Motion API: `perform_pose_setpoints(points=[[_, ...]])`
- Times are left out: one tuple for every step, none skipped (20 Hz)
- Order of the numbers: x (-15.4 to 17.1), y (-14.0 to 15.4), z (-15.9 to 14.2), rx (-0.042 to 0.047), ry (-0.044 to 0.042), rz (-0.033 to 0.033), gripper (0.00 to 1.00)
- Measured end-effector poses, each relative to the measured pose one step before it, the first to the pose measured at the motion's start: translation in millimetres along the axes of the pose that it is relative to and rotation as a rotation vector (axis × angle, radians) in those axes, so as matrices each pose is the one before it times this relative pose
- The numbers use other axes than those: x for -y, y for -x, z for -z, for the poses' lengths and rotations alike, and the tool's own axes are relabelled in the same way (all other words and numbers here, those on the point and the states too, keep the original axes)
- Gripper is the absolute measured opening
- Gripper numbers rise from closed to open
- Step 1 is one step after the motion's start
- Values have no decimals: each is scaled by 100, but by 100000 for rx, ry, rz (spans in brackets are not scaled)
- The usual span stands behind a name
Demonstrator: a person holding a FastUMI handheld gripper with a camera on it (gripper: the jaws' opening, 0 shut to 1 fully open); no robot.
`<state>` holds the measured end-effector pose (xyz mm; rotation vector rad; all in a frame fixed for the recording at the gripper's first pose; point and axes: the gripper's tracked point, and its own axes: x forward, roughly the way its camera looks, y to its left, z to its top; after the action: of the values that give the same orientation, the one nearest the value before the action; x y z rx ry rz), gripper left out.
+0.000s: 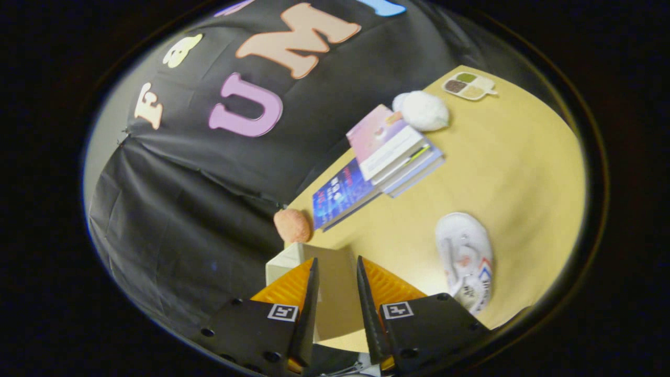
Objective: Open the storage box then place both shoes into the box .Put the left shoe in first, then the right shoe, with the right side of both shoes facing outward in a uniform manner.
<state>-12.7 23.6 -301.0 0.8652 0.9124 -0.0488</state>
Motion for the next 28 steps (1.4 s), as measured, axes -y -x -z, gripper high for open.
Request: perform_pose_setpoints(points=[[2175, 355, -393, 1373, -1554, 3352, 44], [2034, 647, -317, 1270, -1827, 3304, 44], [1968, 342, -352, 1075, -2157, 2951, 44], [1853, 145, -71, 857, -2011, 3341, 44], [1863, 33, -121, 682, -1367, 3056, 44], [1724, 3, -111, 782, -582, 3108, 44], [1550, -151, 14, 89, 665, 3223, 44], [1432, -193, 284, -349, 1417, 3222, 44], [1144, -250, 543, -1062, 1961, 2813, 44], [756, -354, 641, -1599, 2178, 2208, 45], [639, -430, 727, -1798, 2315, 2058, 46], [348, -479, 864, -1838, 2194, 1234, 47], [-220, -550, 1126, -2466, 1671, -203, 48], [118, -247, 1147, -2998, 2021, 488, 52], [-48, -578, 1129, -2073, 2317, 825, 56], [-154, -542, 857, -1404, 2979, 1039, 60], [-138, -468, 720, -746, 3443, 1144, 65], [-310, -383, 629, -737, 3098, 350, 69], [-369, -332, 413, -515, 2504, 362, 69], [-69, -482, 306, -257, 2214, 1082, 69], [293, -420, -117, 603, 2334, 2648, 69], [442, -577, -286, 1029, 2002, 2696, 69], [523, -546, -420, 1241, 1226, 2589, 69], [149, -514, -605, 1363, 483, 1452, 69], [-39, -548, -708, 1409, -68, 59, 69], [-26, -502, 119, -1067, 886, 166, 69], [-4, -542, 357, -1265, 1560, -4, 66], [-76, -187, -97, -79, 715, -1046, 64]])
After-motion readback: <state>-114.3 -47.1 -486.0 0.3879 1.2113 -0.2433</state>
